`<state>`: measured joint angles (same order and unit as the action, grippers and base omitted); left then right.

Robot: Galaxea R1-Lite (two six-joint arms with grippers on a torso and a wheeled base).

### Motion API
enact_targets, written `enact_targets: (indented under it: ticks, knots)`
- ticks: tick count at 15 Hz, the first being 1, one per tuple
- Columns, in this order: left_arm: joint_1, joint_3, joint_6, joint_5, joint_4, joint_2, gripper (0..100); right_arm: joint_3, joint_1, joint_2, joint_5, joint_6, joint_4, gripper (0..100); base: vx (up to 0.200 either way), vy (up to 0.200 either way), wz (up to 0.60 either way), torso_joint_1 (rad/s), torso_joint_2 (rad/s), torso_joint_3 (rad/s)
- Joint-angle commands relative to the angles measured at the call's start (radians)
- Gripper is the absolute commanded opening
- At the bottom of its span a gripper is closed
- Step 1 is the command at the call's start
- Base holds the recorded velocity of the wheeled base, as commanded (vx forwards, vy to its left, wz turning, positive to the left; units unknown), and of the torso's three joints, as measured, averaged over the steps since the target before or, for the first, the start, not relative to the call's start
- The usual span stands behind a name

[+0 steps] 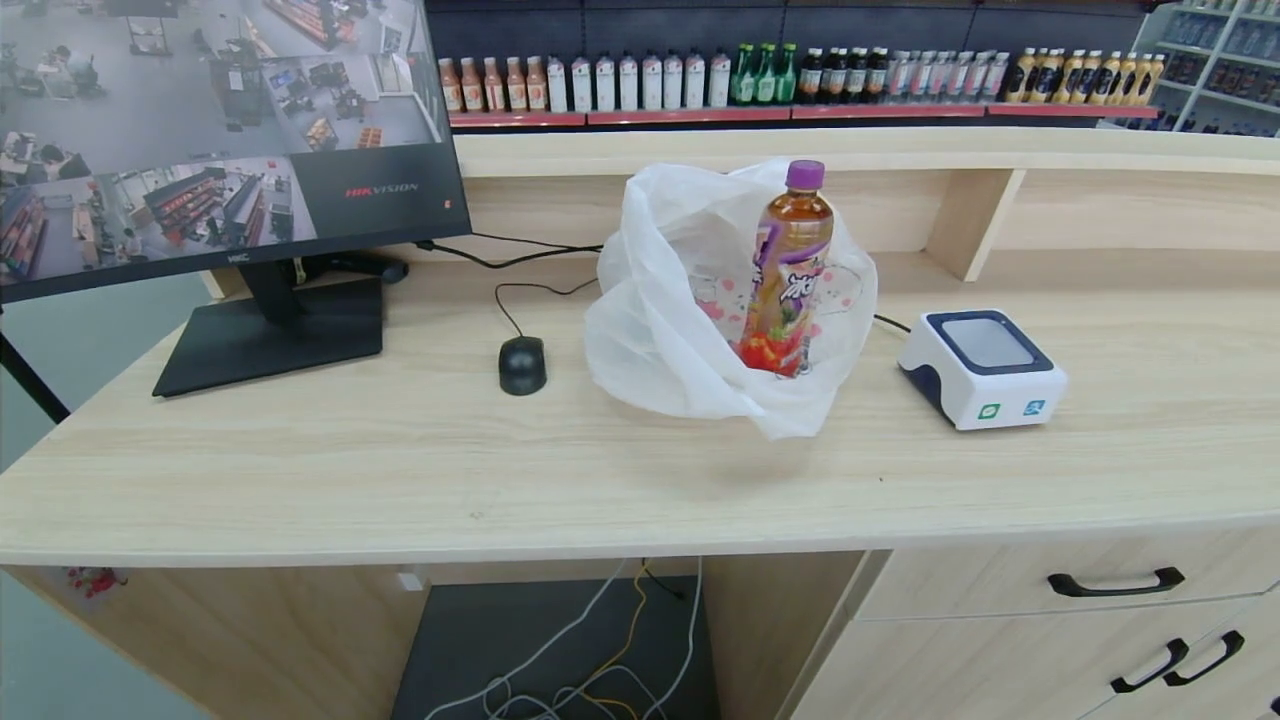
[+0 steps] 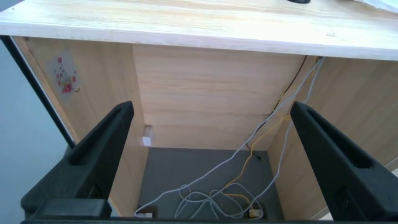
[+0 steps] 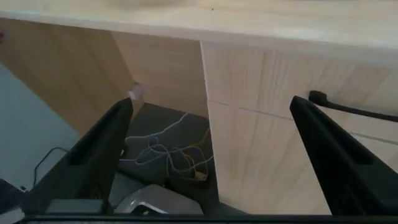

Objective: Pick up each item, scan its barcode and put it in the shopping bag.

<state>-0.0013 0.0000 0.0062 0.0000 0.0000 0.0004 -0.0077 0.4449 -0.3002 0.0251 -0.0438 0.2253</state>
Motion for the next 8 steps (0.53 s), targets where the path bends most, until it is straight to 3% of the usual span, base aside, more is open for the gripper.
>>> enact_targets:
  ticks: [1,2,3,5,6,8]
  knots:
    - [0.000,0.000,0.000,0.000,0.000,0.000,100,-0.025,-0.037,0.260,-0.021,0.030,-0.239,100,0.000,0.000,0.00,0.000,0.00,0.000]
    - [0.000,0.000,0.000,0.000,0.000,0.000,100,-0.025,-0.158,0.222,-0.024,0.044,-0.241,100,0.000,0.000,0.00,0.000,0.00,0.000]
    - [0.000,0.000,0.000,0.000,0.000,0.000,100,-0.025,-0.221,0.202,-0.034,0.059,-0.242,100,0.000,0.000,0.00,0.000,0.00,0.000]
    - [0.000,0.000,0.000,0.000,0.000,0.000,100,-0.025,-0.230,0.207,-0.039,0.064,-0.239,100,0.000,0.000,0.00,0.000,0.00,0.000]
    - [0.000,0.000,0.000,0.000,0.000,0.000,100,-0.017,-0.236,0.207,0.064,0.061,-0.233,100,0.000,0.000,0.00,0.000,0.00,0.000]
    - [0.000,0.000,0.000,0.000,0.000,0.000,100,-0.015,-0.241,0.207,0.118,0.028,-0.230,100,0.000,0.000,0.00,0.000,0.00,0.000]
